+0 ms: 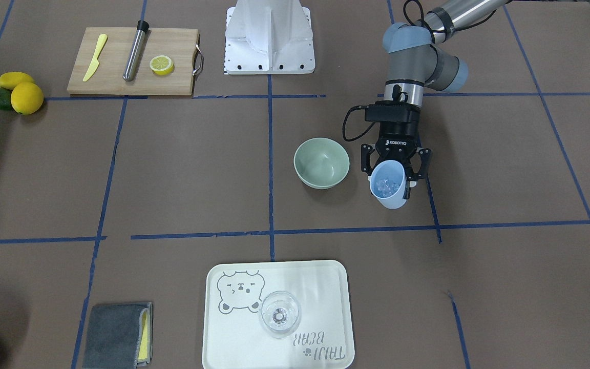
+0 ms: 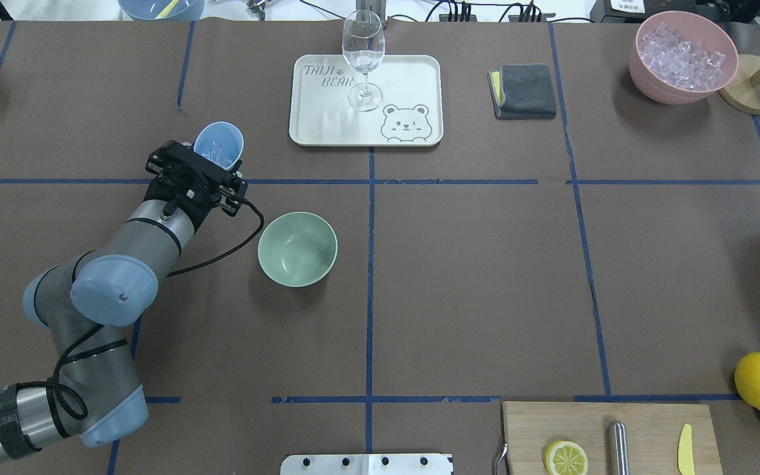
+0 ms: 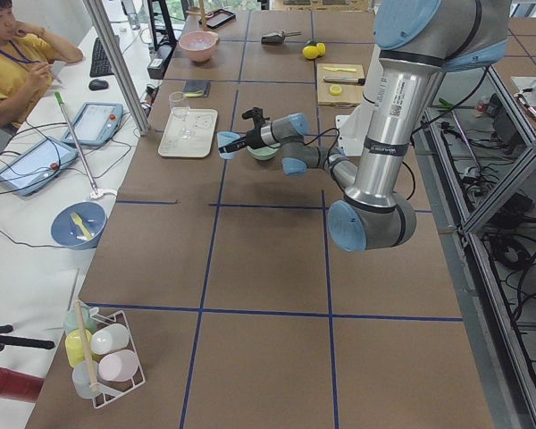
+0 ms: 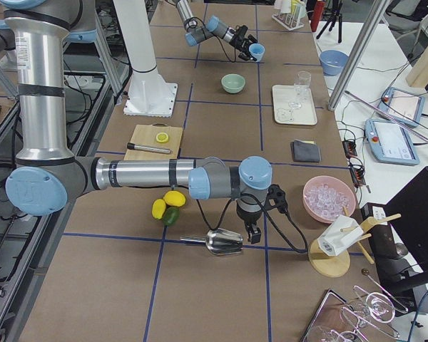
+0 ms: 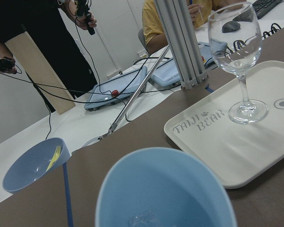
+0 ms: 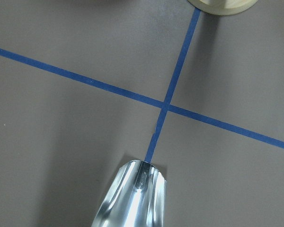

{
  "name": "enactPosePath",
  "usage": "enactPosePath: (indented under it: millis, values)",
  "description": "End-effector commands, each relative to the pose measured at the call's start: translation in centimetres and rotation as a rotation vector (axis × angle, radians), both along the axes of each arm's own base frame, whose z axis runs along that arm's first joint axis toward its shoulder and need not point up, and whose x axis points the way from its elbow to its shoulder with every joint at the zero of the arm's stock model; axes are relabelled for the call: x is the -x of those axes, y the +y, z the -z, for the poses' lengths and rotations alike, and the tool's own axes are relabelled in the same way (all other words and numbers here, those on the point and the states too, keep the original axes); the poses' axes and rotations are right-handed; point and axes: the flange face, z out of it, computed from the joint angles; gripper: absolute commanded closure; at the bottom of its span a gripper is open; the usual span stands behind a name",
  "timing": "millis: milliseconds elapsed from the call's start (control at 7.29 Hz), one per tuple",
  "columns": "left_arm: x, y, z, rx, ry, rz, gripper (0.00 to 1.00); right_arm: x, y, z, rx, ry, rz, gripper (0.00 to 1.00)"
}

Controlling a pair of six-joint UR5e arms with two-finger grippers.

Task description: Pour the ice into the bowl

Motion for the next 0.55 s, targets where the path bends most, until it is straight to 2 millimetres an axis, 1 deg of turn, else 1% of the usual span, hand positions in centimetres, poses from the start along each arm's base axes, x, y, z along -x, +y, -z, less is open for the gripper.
enactPosePath:
  millis: [0,412]
  values:
    - [-1.88,2.37,0.21,-0.088,-0.167,-0.018,1.0,-0.17,0.08,-0.2,0.004,0.001,-0.003,0.0]
    - [-1.83,2.76,0.12,-0.19,-0.389,0.001,1.0,-0.41,0.68,-0.71,0.015,0.0,-0.008,0.0]
